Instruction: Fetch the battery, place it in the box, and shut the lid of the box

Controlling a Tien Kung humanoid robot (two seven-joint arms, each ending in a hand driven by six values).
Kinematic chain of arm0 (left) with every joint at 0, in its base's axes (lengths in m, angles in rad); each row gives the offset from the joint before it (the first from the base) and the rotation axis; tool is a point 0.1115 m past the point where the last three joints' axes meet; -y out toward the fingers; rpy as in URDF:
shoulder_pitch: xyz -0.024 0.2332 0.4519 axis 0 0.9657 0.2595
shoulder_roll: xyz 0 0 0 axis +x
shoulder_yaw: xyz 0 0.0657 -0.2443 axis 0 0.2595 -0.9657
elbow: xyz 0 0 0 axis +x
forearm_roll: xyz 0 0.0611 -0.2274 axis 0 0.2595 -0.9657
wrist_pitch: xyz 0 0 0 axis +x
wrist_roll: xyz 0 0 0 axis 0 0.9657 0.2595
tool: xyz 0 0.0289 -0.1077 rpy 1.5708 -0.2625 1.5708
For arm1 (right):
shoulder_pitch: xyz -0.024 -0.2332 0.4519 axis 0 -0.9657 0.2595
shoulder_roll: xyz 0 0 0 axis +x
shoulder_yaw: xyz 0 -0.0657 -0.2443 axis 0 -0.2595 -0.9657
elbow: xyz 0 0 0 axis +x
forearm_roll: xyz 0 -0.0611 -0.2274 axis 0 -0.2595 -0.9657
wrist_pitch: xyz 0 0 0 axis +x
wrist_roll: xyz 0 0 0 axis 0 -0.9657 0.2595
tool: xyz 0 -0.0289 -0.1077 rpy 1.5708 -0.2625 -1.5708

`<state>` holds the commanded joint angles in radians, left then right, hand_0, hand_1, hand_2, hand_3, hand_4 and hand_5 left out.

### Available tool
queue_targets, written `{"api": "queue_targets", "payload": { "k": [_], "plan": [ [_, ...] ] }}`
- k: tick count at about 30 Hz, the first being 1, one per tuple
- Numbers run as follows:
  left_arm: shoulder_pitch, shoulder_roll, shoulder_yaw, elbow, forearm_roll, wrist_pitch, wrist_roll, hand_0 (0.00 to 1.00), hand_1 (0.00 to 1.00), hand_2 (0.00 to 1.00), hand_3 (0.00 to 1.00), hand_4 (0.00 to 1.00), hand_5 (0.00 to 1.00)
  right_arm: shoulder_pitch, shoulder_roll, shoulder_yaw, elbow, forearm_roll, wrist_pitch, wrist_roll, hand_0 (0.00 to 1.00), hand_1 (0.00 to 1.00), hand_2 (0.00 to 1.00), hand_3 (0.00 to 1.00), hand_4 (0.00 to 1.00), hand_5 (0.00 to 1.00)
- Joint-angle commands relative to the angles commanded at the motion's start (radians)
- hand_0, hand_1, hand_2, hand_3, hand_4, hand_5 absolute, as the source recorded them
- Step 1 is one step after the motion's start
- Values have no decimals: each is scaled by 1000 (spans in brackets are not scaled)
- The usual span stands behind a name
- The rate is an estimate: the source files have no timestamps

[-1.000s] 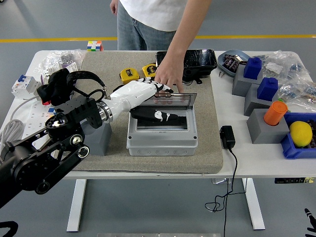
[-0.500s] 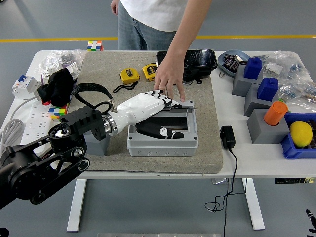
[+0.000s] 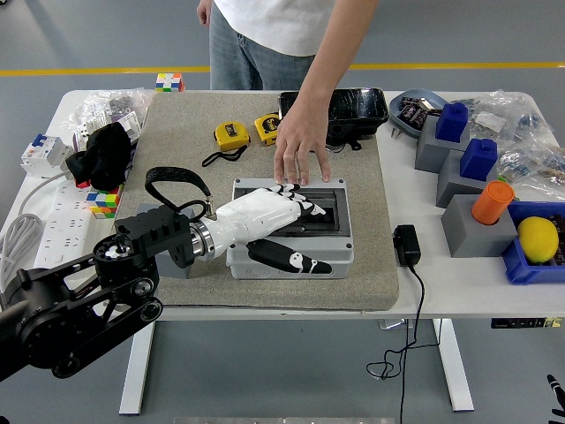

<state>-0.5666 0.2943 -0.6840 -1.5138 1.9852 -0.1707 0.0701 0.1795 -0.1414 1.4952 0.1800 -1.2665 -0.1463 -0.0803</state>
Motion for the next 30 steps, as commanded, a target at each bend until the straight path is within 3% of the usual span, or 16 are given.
{"api": "queue_targets", "payload": {
  "k": [5,11,14,17,21,25,30],
  "plan": [
    [-5,0,-26,-7,9,23,-11,998,896,807,825,998,998,3,-2,3,0,0,0,-1,785,734,747,793,998,998],
    [5,-26,-121,-6,7,99,-57,978,900,820,822,998,998,6,-1,6,0,-1,-1,-1,787,734,747,793,998,998],
    [20,-46,-183,4,-40,127,-93,978,900,820,822,998,998,7,1,7,0,1,-1,0,787,734,747,793,998,998],
    [44,-71,-256,29,-165,128,-146,958,914,850,833,998,998,7,4,9,0,0,0,1,785,734,745,793,998,998],
    [70,-90,-341,39,-324,111,-186,958,914,850,833,998,998,7,6,10,0,0,0,3,785,734,745,793,998,998],
    [89,-95,-417,33,-493,62,-201,950,921,859,838,998,998,6,7,15,0,-4,0,3,786,734,746,793,998,998],
    [104,-97,-508,42,-704,-46,-192,949,938,872,854,998,998,6,7,21,0,-6,1,2,787,734,747,793,998,998]
  ]
}}
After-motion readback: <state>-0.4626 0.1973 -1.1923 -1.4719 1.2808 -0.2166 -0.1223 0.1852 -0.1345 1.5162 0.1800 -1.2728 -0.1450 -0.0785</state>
